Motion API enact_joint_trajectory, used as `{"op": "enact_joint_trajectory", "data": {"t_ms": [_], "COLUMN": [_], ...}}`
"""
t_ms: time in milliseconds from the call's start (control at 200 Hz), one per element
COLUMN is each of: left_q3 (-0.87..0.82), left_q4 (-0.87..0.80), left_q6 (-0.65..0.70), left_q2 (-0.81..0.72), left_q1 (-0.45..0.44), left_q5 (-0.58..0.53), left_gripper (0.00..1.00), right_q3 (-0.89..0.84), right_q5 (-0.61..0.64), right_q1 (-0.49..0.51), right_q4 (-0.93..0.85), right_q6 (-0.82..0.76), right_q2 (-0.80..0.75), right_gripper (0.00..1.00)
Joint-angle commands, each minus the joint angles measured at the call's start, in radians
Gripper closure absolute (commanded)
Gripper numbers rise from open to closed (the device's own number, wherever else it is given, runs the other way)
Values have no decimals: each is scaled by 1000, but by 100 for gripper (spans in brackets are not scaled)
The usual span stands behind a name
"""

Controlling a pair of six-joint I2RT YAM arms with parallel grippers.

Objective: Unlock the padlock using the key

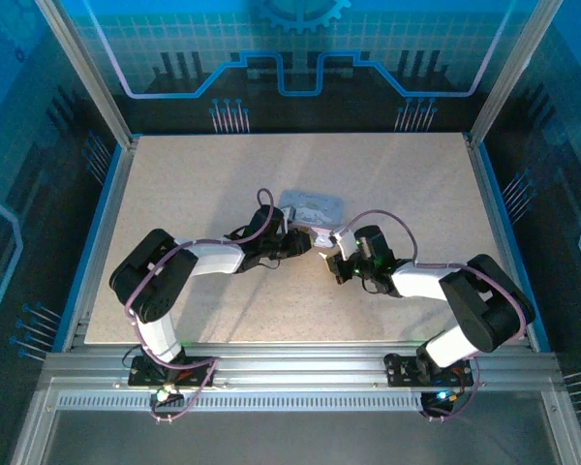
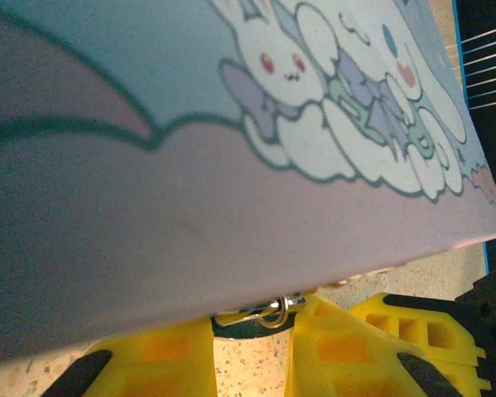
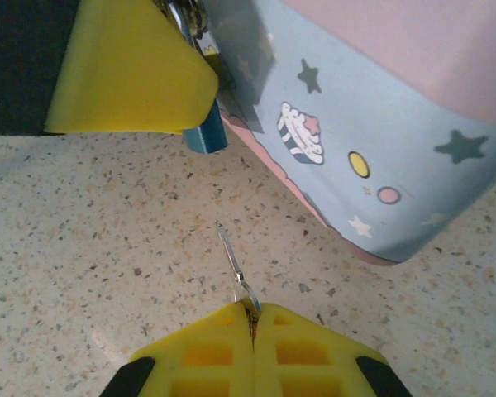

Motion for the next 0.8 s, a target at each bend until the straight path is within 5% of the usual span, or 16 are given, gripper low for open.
{"op": "enact_joint_trajectory", "data": {"t_ms": [0,795], "left_q3": [52,103], "left_q4": [-13,-38], "left_q6": [-8,-73], "left_q2": [-15,-11], "left_q1": [-9,-14], "left_q5": [18,39], "left_gripper": [92,92], "right_q3": [-1,-71], "right_q5": [22,64], "right_q1": [11,20], "right_q4": [30,123], "right_q6": [-27,14], "right_q2": [-14,-66], "right_gripper": [100,100]}}
